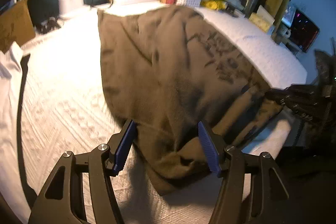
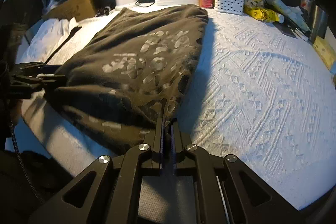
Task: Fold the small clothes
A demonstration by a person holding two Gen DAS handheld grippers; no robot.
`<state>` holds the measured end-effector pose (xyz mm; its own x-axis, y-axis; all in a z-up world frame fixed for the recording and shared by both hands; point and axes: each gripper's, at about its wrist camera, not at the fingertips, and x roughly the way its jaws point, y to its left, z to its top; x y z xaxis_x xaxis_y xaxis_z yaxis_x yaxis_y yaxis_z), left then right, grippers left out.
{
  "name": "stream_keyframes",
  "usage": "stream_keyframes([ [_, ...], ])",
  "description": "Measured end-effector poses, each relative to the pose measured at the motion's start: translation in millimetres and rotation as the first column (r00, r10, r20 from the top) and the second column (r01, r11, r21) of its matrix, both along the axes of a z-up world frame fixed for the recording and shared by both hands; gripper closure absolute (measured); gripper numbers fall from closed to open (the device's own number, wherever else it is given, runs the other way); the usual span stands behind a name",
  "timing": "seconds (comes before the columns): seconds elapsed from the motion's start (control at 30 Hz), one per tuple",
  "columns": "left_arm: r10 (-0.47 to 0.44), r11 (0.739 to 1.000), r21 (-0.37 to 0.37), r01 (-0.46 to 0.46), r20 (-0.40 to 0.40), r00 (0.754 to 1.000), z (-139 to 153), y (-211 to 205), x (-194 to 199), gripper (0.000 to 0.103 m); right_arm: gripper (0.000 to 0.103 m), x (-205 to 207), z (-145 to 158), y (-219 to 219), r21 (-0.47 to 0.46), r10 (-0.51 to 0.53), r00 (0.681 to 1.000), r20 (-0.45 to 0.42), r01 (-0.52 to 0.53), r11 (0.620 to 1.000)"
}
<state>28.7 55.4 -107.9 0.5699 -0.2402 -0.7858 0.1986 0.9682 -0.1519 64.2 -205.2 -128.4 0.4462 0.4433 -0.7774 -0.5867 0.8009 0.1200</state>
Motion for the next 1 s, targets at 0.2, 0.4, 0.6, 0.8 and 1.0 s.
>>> stream_keyframes([
  [0.2, -0.007, 1.0, 0.009, 0.008, -0.016, 1.0, 4, 2, -6, 0.041, 0.095, 0, 3, 1, -0.018, 0.032, 0.999, -0.015, -0.032, 0.999],
  [0.4, 0.029, 1.0, -0.003, -0.028, 0.053, 0.998, 25, 8, -1, 0.041, 0.059, 12, 7, -2, -0.006, 0.017, 1.0, -0.01, -0.017, 1.0],
  [0.6, 0.077, 0.997, 0.022, -0.079, 0.063, 0.995, 31, 13, 27, 0.041, 0.059, 33, 15, -2, 0.028, 0.011, 1.0, -0.002, -0.01, 1.0],
  [0.8, 0.095, 0.994, 0.041, -0.098, 0.07, 0.993, 30, 15, 60, 0.041, 0.059, 62, 16, -1, 0.047, -0.003, 1.0, -0.006, 0.004, 0.999],
  [1.0, 0.076, 0.995, 0.065, -0.081, 0.08, 0.994, 26, 13, 97, 0.042, 0.059, 94, 17, 0, 0.068, -0.012, 1.0, -0.009, 0.012, 0.998],
])
